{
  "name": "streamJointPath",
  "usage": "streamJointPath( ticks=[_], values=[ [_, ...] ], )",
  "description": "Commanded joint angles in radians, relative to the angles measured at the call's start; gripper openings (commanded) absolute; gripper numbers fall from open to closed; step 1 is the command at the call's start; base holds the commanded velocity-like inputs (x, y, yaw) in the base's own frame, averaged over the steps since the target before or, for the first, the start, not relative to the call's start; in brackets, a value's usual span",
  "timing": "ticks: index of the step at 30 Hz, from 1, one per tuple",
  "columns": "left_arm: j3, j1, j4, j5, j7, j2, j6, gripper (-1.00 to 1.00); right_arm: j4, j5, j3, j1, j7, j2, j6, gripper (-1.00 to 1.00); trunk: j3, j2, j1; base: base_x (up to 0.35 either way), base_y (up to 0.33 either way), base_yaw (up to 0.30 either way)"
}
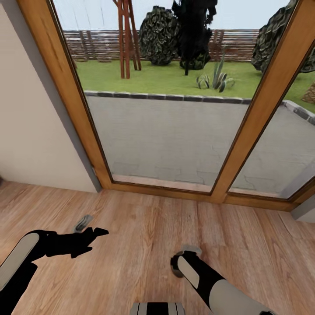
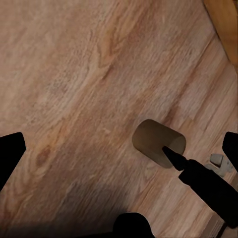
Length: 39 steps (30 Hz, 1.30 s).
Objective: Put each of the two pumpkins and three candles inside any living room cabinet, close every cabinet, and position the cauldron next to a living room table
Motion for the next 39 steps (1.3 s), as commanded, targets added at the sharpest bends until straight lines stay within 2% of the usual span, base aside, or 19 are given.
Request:
streamJointPath(
  ticks=[1, 4, 13, 18, 27, 39],
  values=[
    [-0.001, -0.001, -0.002, 0.009, 0.015, 0.001, -0.001, 1.00, -0.002, -0.008, 0.007, -0.001, -0.007, -0.001, 0.005, -1.00, -0.001, 0.000, 0.000, 0.000, 0.000, 0.000],
    [-0.001, -0.001, -0.003, 0.008, 0.019, 0.000, -0.001, 1.00, -0.002, -0.009, 0.007, -0.001, -0.007, -0.002, 0.007, -1.00, -0.001, 0.000, 0.000, 0.000, 0.000, 0.000],
    [-0.001, -0.001, -0.003, 0.008, 0.022, 0.002, -0.001, 1.00, -0.002, -0.010, 0.007, -0.001, -0.007, -0.002, 0.009, -1.00, 0.034, 0.002, -0.004, 0.000, 0.000, -0.019],
    [0.001, -0.001, -0.003, 0.009, 0.022, 0.002, -0.001, 1.00, -0.002, -0.010, 0.007, -0.001, -0.006, -0.002, 0.009, -1.00, 0.053, 0.003, -0.006, -0.017, 0.000, -0.230],
    [0.001, -0.001, -0.002, 0.009, 0.022, 0.002, -0.001, 1.00, -0.002, -0.010, 0.007, -0.001, -0.004, -0.003, 0.010, -1.00, 0.088, 0.005, -0.011, -0.219, 0.000, -0.275],
    [0.001, -0.001, -0.002, 0.009, 0.023, 0.002, -0.001, 1.00, -0.002, -0.011, 0.007, -0.001, -0.004, -0.003, 0.011, -1.00, 0.135, 0.008, -0.016, -0.017, 0.000, -0.280]
  ],
)
